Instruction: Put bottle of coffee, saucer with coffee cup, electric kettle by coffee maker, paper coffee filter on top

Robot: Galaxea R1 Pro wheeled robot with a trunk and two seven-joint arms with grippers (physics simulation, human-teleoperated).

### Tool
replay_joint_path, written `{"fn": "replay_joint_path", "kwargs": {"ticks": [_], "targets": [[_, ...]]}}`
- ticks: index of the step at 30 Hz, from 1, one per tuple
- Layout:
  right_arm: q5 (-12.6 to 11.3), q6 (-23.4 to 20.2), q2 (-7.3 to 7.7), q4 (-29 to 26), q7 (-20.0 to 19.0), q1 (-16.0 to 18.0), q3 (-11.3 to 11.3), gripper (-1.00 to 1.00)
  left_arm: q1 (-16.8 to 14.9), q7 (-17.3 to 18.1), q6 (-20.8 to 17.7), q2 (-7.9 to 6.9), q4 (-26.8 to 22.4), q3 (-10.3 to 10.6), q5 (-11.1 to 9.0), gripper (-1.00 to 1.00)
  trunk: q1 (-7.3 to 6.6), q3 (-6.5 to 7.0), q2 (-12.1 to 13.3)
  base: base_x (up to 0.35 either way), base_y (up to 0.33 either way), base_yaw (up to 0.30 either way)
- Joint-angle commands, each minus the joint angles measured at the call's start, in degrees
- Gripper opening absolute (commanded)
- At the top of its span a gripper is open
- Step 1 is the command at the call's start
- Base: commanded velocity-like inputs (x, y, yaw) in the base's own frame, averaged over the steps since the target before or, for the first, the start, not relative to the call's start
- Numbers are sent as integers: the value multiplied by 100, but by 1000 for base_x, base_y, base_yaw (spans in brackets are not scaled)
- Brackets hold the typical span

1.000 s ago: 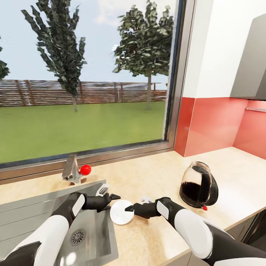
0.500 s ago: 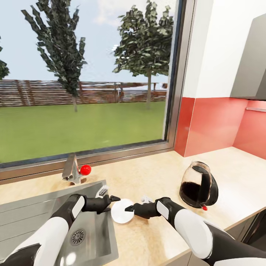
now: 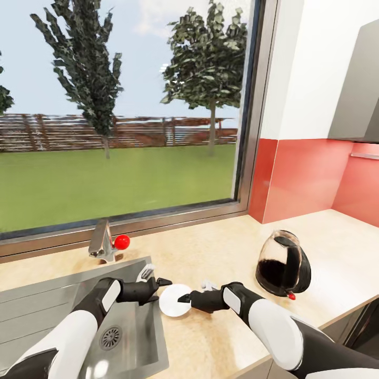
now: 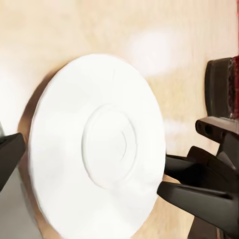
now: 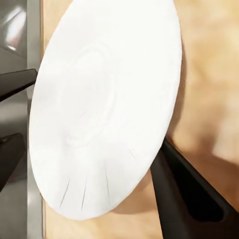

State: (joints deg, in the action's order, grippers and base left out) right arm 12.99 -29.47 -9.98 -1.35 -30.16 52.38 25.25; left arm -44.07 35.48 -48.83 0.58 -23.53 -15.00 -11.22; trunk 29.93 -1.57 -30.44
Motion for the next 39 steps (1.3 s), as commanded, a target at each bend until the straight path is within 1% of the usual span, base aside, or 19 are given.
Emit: {"fn": "replay_joint_path", "kwargs": {"ticks": [1, 21, 39], "targets": [[89, -41, -2, -12, -16, 1, -2, 100, -6, 14, -30, 4, -2, -37, 0, 100, 3, -13, -11, 0, 0, 0], [90, -32, -2, -15, -16, 0, -2, 100, -3, 12, -30, -11, -5, -32, -38, 100, 3, -13, -11, 0, 0, 0], [86, -32, -2, -15, -19, -1, -2, 100, 1, 21, -30, 12, -11, -29, -47, 100, 3, -13, -11, 0, 0, 0]]}}
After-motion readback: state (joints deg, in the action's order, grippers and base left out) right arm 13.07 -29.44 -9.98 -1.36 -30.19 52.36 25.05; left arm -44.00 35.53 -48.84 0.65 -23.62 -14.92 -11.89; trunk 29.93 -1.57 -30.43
